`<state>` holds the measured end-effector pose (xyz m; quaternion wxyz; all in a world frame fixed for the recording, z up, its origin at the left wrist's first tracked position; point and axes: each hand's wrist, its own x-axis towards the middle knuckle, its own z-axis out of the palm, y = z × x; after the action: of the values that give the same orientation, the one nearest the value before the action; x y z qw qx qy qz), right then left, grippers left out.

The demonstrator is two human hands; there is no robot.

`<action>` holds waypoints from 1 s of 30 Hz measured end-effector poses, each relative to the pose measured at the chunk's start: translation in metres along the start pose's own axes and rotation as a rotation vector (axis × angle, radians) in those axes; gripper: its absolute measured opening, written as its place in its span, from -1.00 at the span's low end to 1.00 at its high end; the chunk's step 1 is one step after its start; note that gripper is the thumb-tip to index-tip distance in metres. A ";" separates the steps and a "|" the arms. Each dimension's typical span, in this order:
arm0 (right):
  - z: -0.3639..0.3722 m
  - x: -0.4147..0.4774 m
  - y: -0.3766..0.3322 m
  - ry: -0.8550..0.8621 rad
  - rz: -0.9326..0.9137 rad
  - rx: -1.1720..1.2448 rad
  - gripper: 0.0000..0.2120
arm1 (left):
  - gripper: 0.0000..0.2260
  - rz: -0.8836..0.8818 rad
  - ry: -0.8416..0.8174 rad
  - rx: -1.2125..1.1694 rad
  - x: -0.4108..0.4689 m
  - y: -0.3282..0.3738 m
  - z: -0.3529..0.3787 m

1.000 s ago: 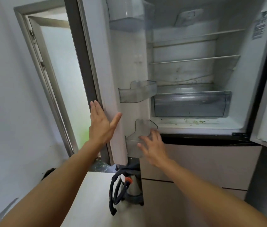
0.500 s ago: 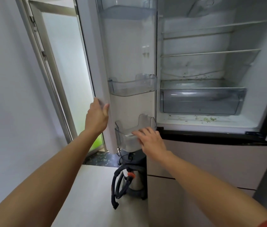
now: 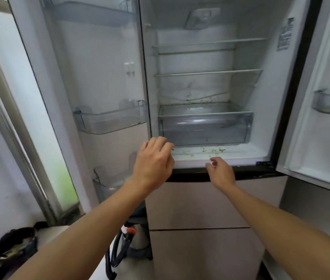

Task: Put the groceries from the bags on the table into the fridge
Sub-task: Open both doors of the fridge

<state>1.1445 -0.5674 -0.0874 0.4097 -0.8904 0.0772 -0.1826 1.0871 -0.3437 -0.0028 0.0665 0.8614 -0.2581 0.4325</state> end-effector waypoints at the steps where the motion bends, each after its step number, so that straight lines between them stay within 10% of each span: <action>1: -0.008 0.013 0.006 0.029 0.083 0.073 -0.66 | -0.80 -0.015 -0.051 -0.008 0.008 0.006 0.016; 11: -0.035 0.189 0.034 0.043 0.478 0.902 -0.74 | -0.77 -0.218 -0.289 0.091 0.125 -0.010 0.171; 18: -0.020 0.309 0.035 -0.082 0.599 1.281 -0.45 | -0.59 -0.224 -0.376 0.154 0.200 -0.046 0.269; 30: 0.000 0.333 0.037 -0.079 0.559 1.362 -0.61 | -0.55 -0.185 -0.439 0.229 0.218 -0.077 0.325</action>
<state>1.4520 -0.6873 -0.0278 0.9055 -0.3918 0.1561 -0.0466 1.4643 -0.4714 -0.0250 -0.0499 0.9563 -0.1359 0.2539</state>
